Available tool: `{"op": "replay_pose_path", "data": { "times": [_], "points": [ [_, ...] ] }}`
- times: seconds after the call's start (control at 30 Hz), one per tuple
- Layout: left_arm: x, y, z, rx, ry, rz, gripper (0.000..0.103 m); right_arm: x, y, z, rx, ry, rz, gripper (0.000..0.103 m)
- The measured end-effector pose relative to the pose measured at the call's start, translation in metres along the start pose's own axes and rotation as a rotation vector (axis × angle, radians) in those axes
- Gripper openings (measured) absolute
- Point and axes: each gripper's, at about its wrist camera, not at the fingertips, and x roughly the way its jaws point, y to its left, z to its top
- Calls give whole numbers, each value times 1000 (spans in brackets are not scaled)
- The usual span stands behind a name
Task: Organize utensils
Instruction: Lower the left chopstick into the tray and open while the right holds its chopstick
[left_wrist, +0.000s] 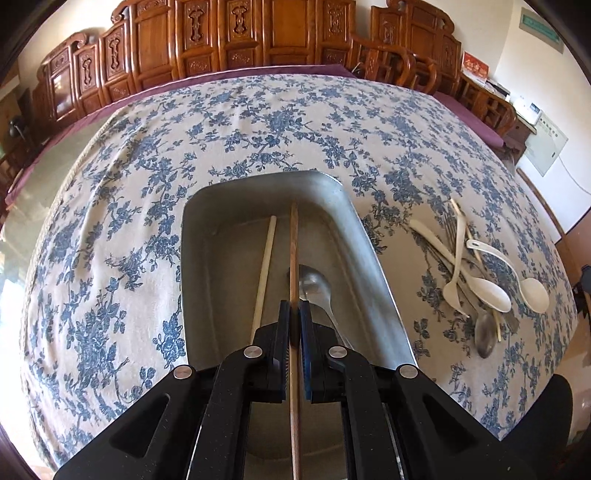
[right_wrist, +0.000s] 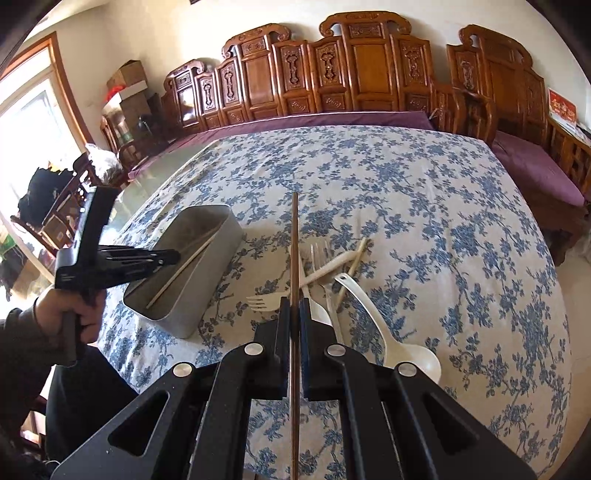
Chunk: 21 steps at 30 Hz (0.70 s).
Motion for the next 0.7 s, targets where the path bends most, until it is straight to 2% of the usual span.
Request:
{"op": "replay_pose_path", "data": {
  "times": [0.2,0.47,0.7],
  "points": [
    [-9,4,1,4,-17,-4,5,15,20,9,-6,16,28,6],
    [-60,21,-13,9,-89,12,5,33,58,31,-25,40,73,6],
    [-92,38,-22,-17,-139,28,5,65,105,48,-72,85,125,6]
  ]
}}
